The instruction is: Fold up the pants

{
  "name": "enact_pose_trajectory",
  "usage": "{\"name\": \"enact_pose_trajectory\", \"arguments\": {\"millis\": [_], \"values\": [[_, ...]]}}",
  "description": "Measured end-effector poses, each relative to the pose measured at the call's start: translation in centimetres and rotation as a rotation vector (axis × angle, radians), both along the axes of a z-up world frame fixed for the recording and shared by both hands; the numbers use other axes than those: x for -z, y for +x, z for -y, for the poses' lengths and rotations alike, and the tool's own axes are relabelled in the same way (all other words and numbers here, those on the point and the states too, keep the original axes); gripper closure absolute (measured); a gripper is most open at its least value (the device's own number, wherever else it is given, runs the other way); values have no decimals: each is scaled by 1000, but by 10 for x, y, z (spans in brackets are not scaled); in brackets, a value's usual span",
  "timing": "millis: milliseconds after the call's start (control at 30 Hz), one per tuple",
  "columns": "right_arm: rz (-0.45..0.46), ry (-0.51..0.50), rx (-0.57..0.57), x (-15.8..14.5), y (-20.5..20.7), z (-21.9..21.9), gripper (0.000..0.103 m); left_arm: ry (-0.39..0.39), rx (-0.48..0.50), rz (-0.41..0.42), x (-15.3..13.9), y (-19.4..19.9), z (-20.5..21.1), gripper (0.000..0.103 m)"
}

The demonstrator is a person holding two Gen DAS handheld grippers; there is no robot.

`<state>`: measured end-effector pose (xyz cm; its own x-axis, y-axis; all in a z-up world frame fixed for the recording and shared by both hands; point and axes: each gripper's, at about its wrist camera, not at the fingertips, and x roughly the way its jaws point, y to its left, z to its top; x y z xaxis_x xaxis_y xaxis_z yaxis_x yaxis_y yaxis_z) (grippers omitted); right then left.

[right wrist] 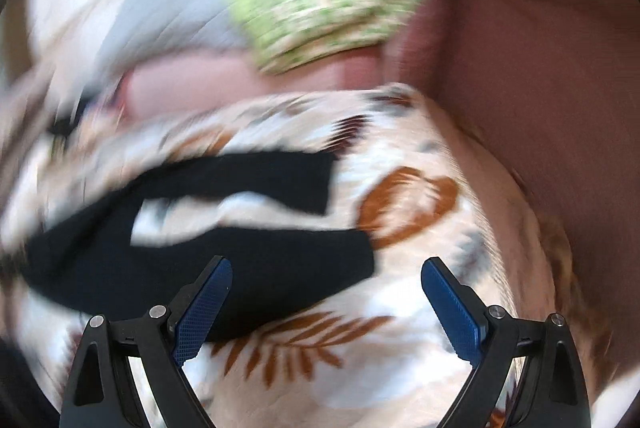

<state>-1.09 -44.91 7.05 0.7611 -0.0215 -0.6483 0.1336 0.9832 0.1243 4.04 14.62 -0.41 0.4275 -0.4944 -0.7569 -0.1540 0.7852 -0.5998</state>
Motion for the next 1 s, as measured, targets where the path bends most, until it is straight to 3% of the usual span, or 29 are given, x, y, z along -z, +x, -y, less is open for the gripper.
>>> {"name": "enact_pose_trajectory", "arguments": {"millis": [67, 133, 167, 200, 267, 367, 433, 500, 567, 667, 700, 733, 767, 867, 1000], "values": [[29, 186, 87, 2, -10, 39, 8, 22, 49, 29, -3, 0, 11, 81], [24, 522, 162, 25, -20, 87, 9, 35, 89, 36, -3, 3, 22, 82], [9, 627, 163, 34, -20, 97, 12, 40, 102, 32, -1, 5, 26, 82], [-15, 770, 160, 50, -18, 108, 20, 42, 109, 23, 1, 7, 29, 82], [-39, 877, 151, 65, -13, 115, 22, 35, 121, 3, 4, 11, 33, 81], [-36, 901, 116, 70, 3, 111, 22, 42, 122, 24, 0, 10, 36, 81], [-70, 923, 68, 76, 18, 102, 22, 40, 116, 71, -6, 5, 34, 93], [-159, 914, 38, 86, 35, 83, 22, 48, 108, 97, -11, 4, 35, 95], [-230, 859, 87, 96, 50, 73, 23, 62, 108, 101, -12, 5, 37, 96], [-203, 843, 96, 95, 67, 68, 26, 96, 109, 72, -7, 8, 41, 96], [-217, 806, 62, 95, 74, 61, 49, 98, 104, 63, -6, 8, 39, 96], [-250, 792, 38, 97, 79, 54, 87, 94, 93, 54, -4, 9, 37, 96], [-268, 801, 20, 98, 82, 53, 94, 89, 88, 48, -3, 9, 34, 96], [-191, 720, -39, 75, 67, 51, 94, 73, 79, 36, 0, 9, 32, 96], [-34, 659, -123, 20, 28, 37, 95, 67, 81, 34, 1, 10, 31, 96]]}}
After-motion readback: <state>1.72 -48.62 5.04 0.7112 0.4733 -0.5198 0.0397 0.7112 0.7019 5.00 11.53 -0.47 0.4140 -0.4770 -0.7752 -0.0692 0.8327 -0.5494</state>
